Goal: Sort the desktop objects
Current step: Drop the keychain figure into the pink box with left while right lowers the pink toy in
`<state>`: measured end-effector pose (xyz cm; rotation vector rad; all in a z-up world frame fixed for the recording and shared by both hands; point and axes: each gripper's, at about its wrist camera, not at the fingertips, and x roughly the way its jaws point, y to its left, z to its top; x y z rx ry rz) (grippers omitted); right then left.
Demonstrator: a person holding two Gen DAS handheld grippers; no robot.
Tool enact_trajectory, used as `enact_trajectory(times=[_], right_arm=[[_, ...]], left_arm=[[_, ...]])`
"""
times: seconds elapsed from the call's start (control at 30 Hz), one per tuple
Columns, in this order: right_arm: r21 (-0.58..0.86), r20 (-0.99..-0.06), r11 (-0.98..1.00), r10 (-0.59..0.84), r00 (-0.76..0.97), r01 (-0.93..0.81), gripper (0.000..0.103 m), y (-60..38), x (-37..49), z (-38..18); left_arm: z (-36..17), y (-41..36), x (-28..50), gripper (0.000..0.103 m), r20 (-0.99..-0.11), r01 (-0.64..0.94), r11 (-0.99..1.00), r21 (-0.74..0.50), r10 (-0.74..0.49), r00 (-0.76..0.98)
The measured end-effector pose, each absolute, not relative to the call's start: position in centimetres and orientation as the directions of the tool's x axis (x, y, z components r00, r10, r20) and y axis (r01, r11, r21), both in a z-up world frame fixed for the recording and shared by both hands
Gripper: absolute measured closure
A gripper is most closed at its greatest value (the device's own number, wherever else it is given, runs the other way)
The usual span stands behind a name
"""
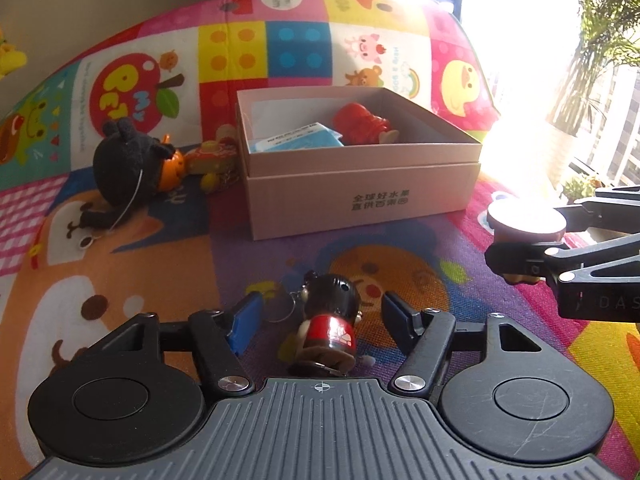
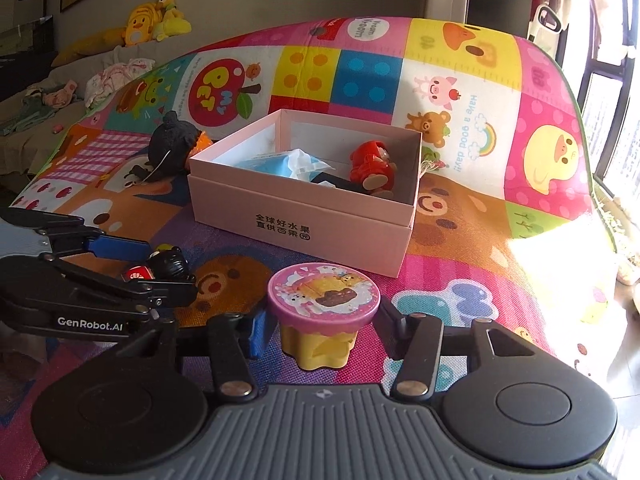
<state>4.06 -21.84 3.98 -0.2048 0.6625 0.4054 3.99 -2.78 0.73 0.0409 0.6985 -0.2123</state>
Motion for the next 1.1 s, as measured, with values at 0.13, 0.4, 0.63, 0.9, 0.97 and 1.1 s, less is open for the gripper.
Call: enact_trajectory(times=[0.13,0.4,0.63,0.9,0.97,1.1], right_arm=[[-0.038,-0.653,0.881,0.335,0.679,-0.472,0.051,-22.3,3.0,4.8],[-0.053,-0.440,0.898,0.372,0.817,-0.438,0.051,-24.1,2.4,12.6],[-0.035,-0.332,0.946,0.292,0.897,-0.322,0.051,-26.4,4.3,15.2],[-0.040,-0.443,0.965,0.217,0.870,-0.261,0.051,-27.2,6.8,12.4],[-0.046,-0.457,0.967,0.202,0.866,-0.250,0.050,-27.2,7.2,12.0],[-0.041,-0.479,0.966,0.203,0.854,-0.253,0.050,-26.6,8.3,11.5]], left_arm=[[0.7,-3.4,3.2,0.060,-0.646,0.271,0.962,0.026,-0.191,0.739],[5.8,-4.1,4.3,0.068,-0.528,0.318,0.947,0.044,-0.248,0.812],[10.6,-7.0,10.5,0.068,-0.405,0.332,0.943,0.034,-0.290,0.867],[5.0,-10.4,15.9,0.065,-0.535,0.409,0.911,-0.048,-0.369,0.760],[4.8,-9.1,14.9,0.045,-0.518,0.406,0.908,-0.103,-0.397,0.757],[6.2,-5.1,10.4,0.019,-0.429,0.357,0.928,-0.106,-0.367,0.825]])
